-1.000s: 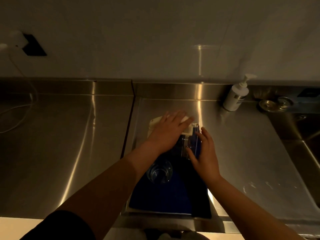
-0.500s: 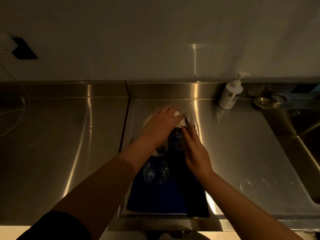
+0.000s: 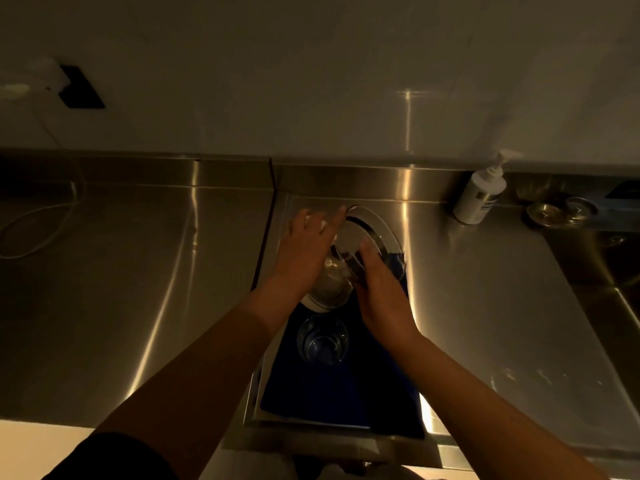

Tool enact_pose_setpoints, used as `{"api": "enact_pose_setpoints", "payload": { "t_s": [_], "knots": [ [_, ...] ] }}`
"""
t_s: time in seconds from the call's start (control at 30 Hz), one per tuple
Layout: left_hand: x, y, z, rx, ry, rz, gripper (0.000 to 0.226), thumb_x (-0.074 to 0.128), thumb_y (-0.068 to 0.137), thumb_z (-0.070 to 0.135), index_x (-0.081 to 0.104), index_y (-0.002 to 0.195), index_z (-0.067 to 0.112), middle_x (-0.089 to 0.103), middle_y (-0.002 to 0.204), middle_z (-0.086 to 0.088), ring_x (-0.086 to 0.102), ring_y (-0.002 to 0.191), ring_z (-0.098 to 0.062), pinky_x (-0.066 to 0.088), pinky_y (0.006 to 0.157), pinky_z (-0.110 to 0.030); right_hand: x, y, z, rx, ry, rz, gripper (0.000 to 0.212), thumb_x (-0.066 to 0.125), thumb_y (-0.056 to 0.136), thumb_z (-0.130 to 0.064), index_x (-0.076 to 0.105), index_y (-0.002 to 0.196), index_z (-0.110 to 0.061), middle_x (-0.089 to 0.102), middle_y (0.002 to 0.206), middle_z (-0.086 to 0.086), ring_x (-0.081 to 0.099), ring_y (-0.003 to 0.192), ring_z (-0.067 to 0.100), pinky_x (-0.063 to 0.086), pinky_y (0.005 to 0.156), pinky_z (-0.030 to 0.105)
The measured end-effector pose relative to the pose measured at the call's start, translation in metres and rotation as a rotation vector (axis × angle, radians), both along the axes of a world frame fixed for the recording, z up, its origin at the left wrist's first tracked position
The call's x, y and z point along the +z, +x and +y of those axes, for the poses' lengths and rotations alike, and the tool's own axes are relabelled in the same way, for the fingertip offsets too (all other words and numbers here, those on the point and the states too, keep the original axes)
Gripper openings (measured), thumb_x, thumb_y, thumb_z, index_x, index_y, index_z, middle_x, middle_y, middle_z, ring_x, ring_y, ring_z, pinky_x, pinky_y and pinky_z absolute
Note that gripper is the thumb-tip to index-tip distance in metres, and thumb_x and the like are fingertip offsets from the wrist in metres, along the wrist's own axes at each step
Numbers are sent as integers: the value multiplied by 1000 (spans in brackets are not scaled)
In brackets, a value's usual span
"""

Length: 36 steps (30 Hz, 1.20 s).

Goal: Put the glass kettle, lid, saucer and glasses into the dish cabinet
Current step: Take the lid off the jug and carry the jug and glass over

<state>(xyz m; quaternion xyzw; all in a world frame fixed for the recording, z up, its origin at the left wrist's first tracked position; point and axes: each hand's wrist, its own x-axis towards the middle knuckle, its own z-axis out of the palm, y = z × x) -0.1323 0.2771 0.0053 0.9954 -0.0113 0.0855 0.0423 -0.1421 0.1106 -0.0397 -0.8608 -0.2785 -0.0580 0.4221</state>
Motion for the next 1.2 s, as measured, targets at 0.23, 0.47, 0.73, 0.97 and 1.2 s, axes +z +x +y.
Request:
{"api": "enact_pose_setpoints", "payload": {
  "t_s": [0.23,0.47,0.73,0.97,1.2],
  "knots": [
    [3,-3,6,-117,4,-68,71,62,78,4,39,140,27,43,141,-6,32,131,-30,30,102,-53,-1,-1,-21,-22,-174,-68,23,62,87,-15,63,109,-24,68,96,-3,62,87,16,41,68,21],
    [0,-10,12,-123,-72,-92,60,63,76,1,50,132,18,49,135,-9,43,125,-30,35,97,-47,18,2,-26,57,-279,-166,17,65,86,-12,66,102,-16,69,88,2,64,81,21,45,66,28],
    [-2,-23,9,-123,-185,-176,43,61,82,6,55,124,12,52,127,-13,50,114,-33,46,86,-44,29,12,-41,119,-347,-358,38,80,66,0,68,100,-14,68,79,7,65,69,26,54,62,38],
    [-19,-24,-3,-139,-238,-32,42,64,82,6,52,122,12,50,124,-9,50,108,-25,47,82,-37,33,7,-51,150,-479,-374,42,84,61,-4,70,100,-15,70,82,5,67,73,25,53,66,37],
    [-31,-20,-14,-173,-232,-12,40,62,81,6,53,119,11,50,120,-12,53,101,-28,38,74,-29,21,1,-60,93,-484,-307,37,83,65,-4,71,98,-13,71,85,8,68,79,28,53,74,40]
  ]
}}
